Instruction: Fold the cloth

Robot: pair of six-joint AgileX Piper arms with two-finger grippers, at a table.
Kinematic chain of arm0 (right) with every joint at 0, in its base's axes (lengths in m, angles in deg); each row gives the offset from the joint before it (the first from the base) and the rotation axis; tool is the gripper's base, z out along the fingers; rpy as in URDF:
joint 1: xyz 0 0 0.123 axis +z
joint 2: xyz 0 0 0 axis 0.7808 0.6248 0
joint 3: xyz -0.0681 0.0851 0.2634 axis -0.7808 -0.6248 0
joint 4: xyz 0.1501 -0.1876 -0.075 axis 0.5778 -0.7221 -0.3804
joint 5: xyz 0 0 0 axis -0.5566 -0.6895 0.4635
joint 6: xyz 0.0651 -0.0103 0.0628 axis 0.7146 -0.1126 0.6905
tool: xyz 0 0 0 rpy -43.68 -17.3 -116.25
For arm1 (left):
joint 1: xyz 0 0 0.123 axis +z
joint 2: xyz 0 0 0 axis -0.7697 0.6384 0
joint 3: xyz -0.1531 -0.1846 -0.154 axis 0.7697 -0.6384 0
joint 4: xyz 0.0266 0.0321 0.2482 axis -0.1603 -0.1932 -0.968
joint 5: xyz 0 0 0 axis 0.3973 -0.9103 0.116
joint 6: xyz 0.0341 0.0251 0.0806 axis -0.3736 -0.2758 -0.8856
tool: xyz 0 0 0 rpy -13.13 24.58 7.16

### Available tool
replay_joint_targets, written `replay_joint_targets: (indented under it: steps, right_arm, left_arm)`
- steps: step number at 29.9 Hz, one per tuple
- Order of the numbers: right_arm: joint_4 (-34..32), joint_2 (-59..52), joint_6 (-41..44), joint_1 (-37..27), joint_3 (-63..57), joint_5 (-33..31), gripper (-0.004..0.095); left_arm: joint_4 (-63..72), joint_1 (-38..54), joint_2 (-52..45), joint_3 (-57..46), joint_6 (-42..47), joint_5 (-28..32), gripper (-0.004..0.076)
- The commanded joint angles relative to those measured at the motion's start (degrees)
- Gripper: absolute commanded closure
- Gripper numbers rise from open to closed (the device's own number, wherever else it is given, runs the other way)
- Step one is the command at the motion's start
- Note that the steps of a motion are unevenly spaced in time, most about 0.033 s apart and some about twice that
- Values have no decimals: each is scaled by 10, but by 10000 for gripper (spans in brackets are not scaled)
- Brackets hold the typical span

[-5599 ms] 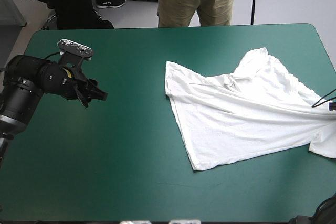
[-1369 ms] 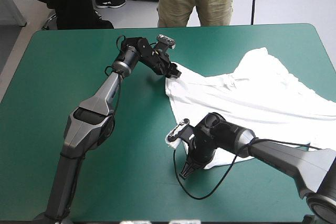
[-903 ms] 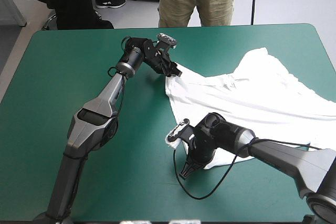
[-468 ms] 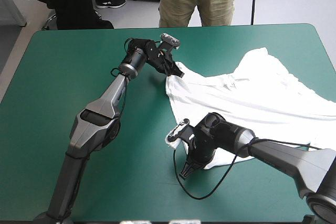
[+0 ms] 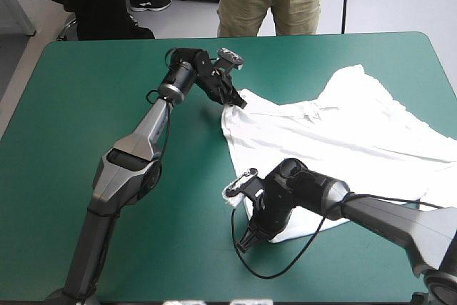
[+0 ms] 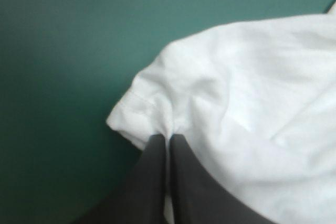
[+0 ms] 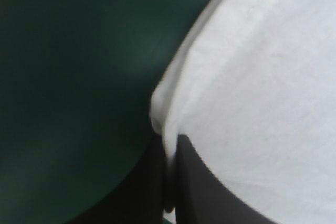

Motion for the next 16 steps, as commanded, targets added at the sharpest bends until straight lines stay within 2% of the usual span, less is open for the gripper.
replay_joint_targets:
  steps: [1,8,16]
  right_arm:
    - [-9,-63,22,1,32,-22,925]
    - [-103,-140,59,1,133,-106,925]
    - [-268,-197,70,1,302,-179,925]
  left_arm:
    - [8,18,-106,19,4,-34,741]
    - [-2,21,-226,19,5,-33,741]
    - [-20,21,-370,19,31,-10,741]
